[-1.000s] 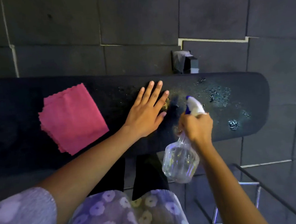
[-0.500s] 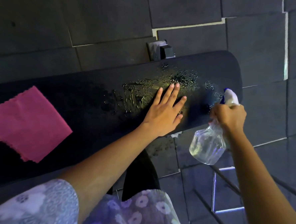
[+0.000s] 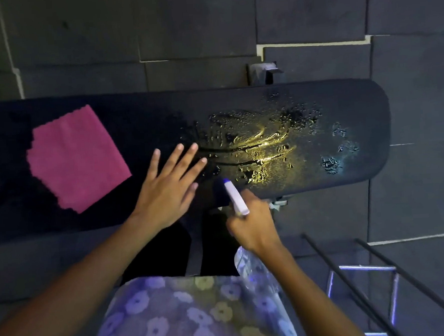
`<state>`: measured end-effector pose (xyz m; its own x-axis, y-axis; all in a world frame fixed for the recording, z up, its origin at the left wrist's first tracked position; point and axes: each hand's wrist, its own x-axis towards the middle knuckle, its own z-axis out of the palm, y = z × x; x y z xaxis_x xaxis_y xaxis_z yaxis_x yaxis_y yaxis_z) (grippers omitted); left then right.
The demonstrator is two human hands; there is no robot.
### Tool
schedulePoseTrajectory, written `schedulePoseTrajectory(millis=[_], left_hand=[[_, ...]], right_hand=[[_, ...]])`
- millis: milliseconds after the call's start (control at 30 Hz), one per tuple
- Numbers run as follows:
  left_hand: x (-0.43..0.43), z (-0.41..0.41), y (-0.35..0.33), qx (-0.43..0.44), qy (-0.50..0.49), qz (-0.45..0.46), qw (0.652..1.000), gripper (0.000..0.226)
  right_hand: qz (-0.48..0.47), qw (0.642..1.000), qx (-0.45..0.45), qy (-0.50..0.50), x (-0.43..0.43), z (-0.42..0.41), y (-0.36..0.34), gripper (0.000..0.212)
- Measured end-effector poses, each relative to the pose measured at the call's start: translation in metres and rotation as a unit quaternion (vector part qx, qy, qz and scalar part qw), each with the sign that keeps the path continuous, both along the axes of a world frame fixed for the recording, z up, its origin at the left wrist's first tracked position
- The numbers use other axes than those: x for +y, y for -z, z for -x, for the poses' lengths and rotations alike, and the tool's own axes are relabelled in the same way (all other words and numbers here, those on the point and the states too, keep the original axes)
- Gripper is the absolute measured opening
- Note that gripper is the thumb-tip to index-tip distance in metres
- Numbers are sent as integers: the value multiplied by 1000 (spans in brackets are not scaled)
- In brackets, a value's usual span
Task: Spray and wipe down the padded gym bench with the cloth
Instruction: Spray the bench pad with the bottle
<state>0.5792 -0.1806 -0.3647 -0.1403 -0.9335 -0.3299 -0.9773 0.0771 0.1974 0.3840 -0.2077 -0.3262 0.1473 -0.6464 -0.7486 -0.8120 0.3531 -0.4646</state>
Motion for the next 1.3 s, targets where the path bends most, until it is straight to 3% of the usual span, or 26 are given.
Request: schedulePoseTrajectory(millis=[167, 300, 567, 800, 967, 1300], left_hand=[[-4, -26, -6, 11, -75, 0, 997, 52], [0, -28, -10, 41, -125, 8, 991, 50], [30, -84, -28, 101, -266, 63, 956, 45], [67, -155, -32, 115, -335, 76, 932, 45], [88, -190, -24, 112, -368, 67, 921, 44], [126, -214, -8, 107, -406, 22, 907, 49]], right_hand=[[51, 997, -33, 38, -19, -32, -8, 17], [73, 987, -99, 98, -38, -48, -23, 37], [197, 953, -226, 33, -54, -118, -68, 59], [266, 914, -305, 6, -61, -209, -87, 60], [282, 887, -364, -33, -62, -285, -86, 62], [260, 872, -411, -62, -50, -413, -63, 56]])
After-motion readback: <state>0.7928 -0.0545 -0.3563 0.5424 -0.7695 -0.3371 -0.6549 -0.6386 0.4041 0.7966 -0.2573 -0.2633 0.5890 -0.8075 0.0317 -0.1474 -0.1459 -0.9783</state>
